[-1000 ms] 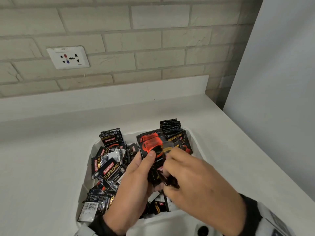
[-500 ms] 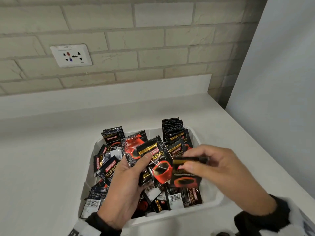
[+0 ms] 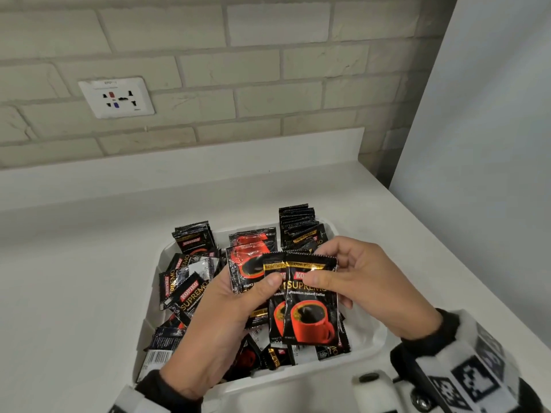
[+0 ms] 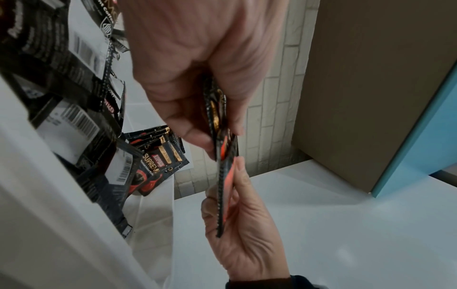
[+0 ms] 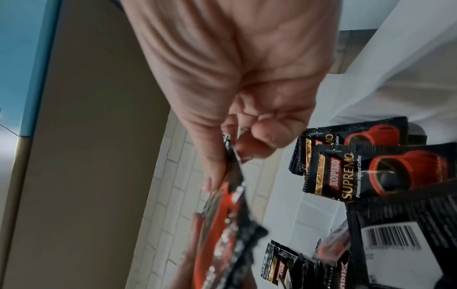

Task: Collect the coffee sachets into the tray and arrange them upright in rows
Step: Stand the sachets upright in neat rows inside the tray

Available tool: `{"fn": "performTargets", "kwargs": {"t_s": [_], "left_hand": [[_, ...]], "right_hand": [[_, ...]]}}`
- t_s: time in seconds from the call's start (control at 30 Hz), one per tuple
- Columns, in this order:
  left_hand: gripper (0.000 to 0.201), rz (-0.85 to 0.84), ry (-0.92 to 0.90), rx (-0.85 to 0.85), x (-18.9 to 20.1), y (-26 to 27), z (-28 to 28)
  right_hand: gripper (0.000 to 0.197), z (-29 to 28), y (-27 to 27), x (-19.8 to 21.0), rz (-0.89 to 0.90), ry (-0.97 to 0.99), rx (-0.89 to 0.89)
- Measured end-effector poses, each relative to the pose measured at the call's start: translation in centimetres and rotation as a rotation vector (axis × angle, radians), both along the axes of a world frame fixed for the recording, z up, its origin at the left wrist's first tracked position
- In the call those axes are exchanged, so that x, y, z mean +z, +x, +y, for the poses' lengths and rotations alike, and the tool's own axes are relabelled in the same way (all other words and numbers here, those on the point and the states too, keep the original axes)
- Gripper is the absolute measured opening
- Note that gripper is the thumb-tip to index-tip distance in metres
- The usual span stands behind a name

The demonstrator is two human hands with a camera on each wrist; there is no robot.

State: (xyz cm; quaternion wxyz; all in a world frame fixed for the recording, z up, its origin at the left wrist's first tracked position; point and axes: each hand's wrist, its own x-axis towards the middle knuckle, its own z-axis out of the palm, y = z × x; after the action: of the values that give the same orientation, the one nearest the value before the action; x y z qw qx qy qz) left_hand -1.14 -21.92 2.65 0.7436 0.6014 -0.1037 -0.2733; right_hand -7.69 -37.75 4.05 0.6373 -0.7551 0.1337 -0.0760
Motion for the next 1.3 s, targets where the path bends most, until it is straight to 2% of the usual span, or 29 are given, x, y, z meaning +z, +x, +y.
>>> {"fn": "performTargets", "kwargs": {"t_s": [0.23, 0.3, 0.43, 0.53, 0.67, 0.83, 1.0, 1.07, 1.2, 1.3], "left_hand": [[0.033, -0.025, 0.014, -0.075, -0.5, 0.1, 0.3], [0.039, -0.056, 0.032, -0.098, -0.8, 0.3, 0.4], [0.031, -0.094, 0.027, -0.109, -0.9, 0.2, 0.3], [0.036, -0.147, 0.048, -0.114, -0.8, -0.1, 0.1], [0.033, -0.196, 0.081, -0.043, -0.7, 0.3, 0.4], [0.028, -0.114, 0.047, 0.097, -0.4, 1.6, 1.8], [0.019, -0.121, 0.019, 0.145, 0.2, 1.8, 2.3], [0.023, -0.122, 0.022, 0.140, 0.4, 1.7, 2.3], [0.015, -0.084, 0.015, 0.143, 0.6, 1.7, 2.6], [0.018, -0.069, 0.024, 0.144, 0.5, 1.7, 2.7]], "right_hand": [[0.041, 0.6, 0.4, -0.5, -0.015, -0.010, 0.001], [0.042, 0.6, 0.3, -0.6, -0.013, -0.091, 0.035], [0.029, 0.1, 0.0, -0.4, 0.003, -0.306, 0.113], [0.024, -0.4, 0.3, 0.0, 0.020, -0.331, 0.166], [0.021, -1.7, 0.9, 1.6, 0.068, -0.355, 0.262], [0.020, -5.4, 3.0, 2.5, 0.094, -0.439, 0.188], [0.026, -6.7, 6.0, 0.9, 0.190, -0.712, 0.300], [0.028, -6.6, 6.7, 0.2, 0.205, -0.767, 0.319], [0.032, -5.9, 7.5, -1.1, 0.189, -0.877, 0.307], [0.034, -5.5, 7.6, -1.4, 0.223, -0.909, 0.354]]}}
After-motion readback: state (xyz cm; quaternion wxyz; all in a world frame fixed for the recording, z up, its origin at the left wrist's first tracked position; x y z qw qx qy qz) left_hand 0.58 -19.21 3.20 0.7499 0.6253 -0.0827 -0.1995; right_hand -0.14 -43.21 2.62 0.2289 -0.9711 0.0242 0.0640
